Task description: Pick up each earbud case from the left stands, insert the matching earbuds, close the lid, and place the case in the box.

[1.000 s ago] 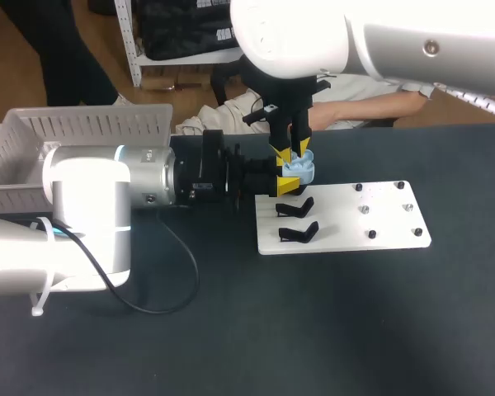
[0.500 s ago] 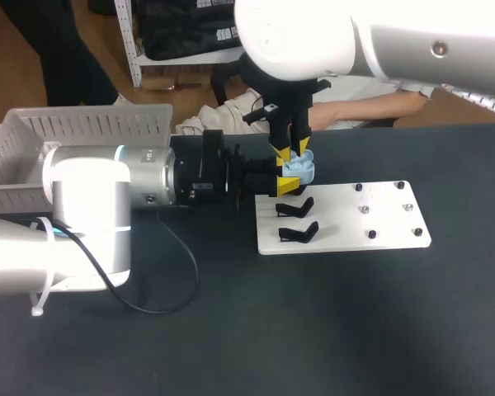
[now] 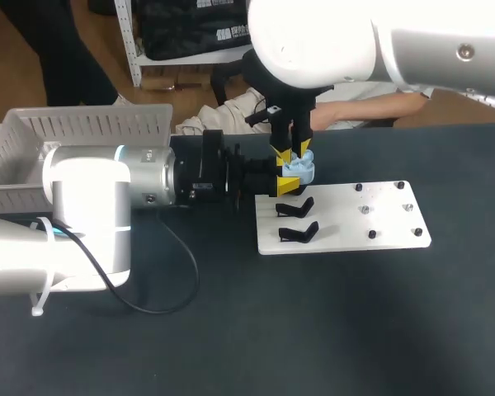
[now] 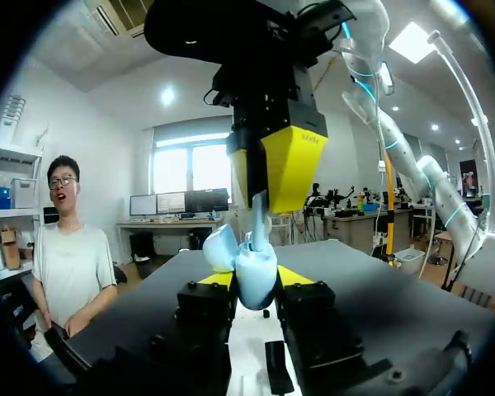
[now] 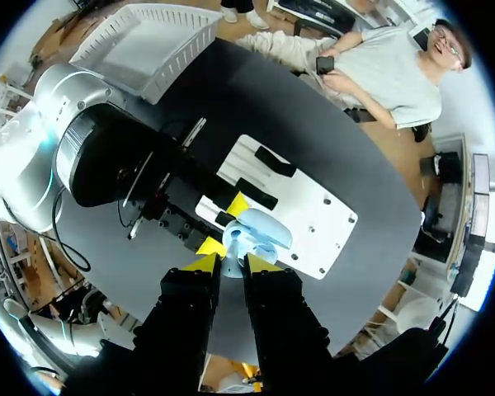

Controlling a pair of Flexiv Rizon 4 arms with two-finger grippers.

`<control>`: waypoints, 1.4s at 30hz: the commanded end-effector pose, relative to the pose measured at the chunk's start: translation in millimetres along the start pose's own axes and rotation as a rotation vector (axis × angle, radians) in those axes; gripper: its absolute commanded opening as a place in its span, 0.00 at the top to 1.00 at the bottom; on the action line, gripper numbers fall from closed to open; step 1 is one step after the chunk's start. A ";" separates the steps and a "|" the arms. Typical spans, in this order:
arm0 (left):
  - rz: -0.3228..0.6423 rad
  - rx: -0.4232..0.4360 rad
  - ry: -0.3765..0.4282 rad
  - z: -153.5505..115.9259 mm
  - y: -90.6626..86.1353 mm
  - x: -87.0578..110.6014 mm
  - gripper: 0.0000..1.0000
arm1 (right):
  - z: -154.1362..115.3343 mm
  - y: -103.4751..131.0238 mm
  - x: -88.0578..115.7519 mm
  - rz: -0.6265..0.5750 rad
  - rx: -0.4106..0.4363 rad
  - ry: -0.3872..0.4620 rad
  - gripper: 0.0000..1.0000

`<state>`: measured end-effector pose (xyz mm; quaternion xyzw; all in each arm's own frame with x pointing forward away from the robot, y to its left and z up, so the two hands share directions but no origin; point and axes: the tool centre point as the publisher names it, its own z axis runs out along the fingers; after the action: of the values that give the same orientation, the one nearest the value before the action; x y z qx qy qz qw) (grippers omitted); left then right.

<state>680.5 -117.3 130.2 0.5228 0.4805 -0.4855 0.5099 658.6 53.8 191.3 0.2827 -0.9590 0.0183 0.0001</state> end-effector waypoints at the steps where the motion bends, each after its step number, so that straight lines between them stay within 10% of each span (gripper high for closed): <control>1: 0.004 -0.009 -0.003 0.4 -2.2 0.5 1.00 | 1.8 0.2 5.8 0.001 0.001 -0.023 1.00; 42: 0.004 -0.009 -0.003 0.4 -2.2 0.5 1.00 | 8.5 -2.0 -1.5 -0.001 0.000 -0.038 1.00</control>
<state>680.5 -117.3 130.2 0.5228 0.4805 -0.4855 0.5099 662.0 53.3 183.5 0.2846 -0.9584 0.0134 -0.0160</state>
